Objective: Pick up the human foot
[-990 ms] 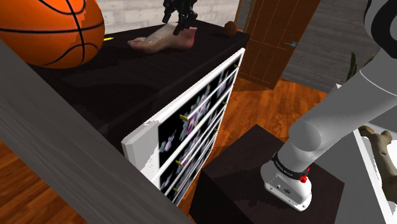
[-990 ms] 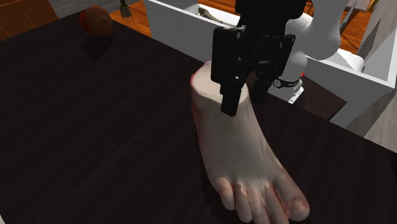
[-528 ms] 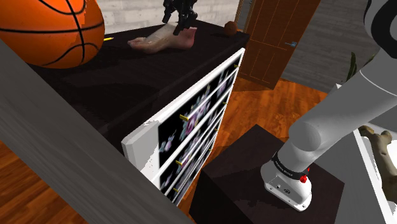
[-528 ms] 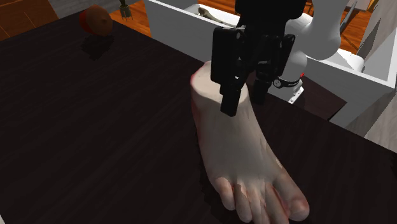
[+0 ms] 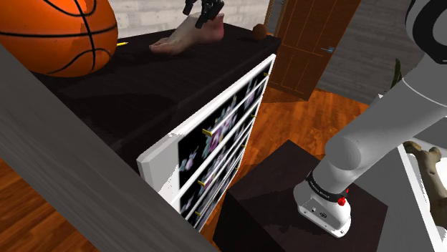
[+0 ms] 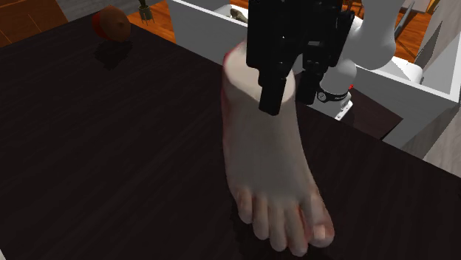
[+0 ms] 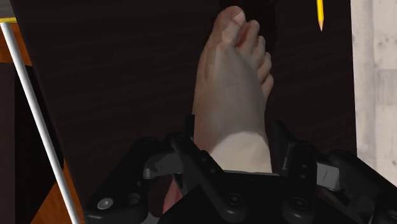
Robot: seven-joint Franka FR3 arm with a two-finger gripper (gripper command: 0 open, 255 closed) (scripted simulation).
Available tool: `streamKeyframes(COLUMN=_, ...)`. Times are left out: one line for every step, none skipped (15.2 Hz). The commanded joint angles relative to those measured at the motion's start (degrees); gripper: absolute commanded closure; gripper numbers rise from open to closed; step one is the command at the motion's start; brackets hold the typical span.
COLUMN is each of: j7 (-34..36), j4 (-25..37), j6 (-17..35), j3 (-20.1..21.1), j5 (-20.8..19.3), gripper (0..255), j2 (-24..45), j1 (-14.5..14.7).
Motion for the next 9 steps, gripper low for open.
streamKeyframes(j7=0.6, j4=2.3, j6=-1.5, j3=0.1, j5=-0.5, gripper=255, j2=0.5, j1=0.0)
streamKeyframes(j7=0.9, j4=3.3, j6=-2.3, j3=0.2, j5=-0.7, gripper=255, j2=0.8, j1=0.0)
streamKeyframes(j7=1.2, j4=4.4, j6=-3.1, j3=0.2, j5=-0.9, gripper=255, j2=1.1, j1=0.0)
streamKeyframes(j7=1.5, j4=5.5, j6=-3.8, j3=0.2, j5=-1.1, gripper=255, j2=1.4, j1=0.0)
streamKeyframes(j7=1.7, j4=6.6, j6=-4.6, j3=0.3, j5=-1.4, gripper=255, j2=1.8, j1=0.0)
streamKeyframes(j7=2.0, j4=7.8, j6=-5.4, j3=0.3, j5=-1.6, gripper=255, j2=2.1, j1=0.0)
streamKeyframes(j7=2.3, j4=9.0, j6=-6.2, j3=0.4, j5=-1.9, gripper=255, j2=2.5, j1=0.0)
streamKeyframes(j7=2.4, j4=9.2, j6=-6.4, j3=0.4, j5=-1.9, gripper=255, j2=2.6, j1=0.0)
streamKeyframes(j7=2.4, j4=9.2, j6=-6.3, j3=0.4, j5=-1.9, gripper=255, j2=2.6, j1=0.0)
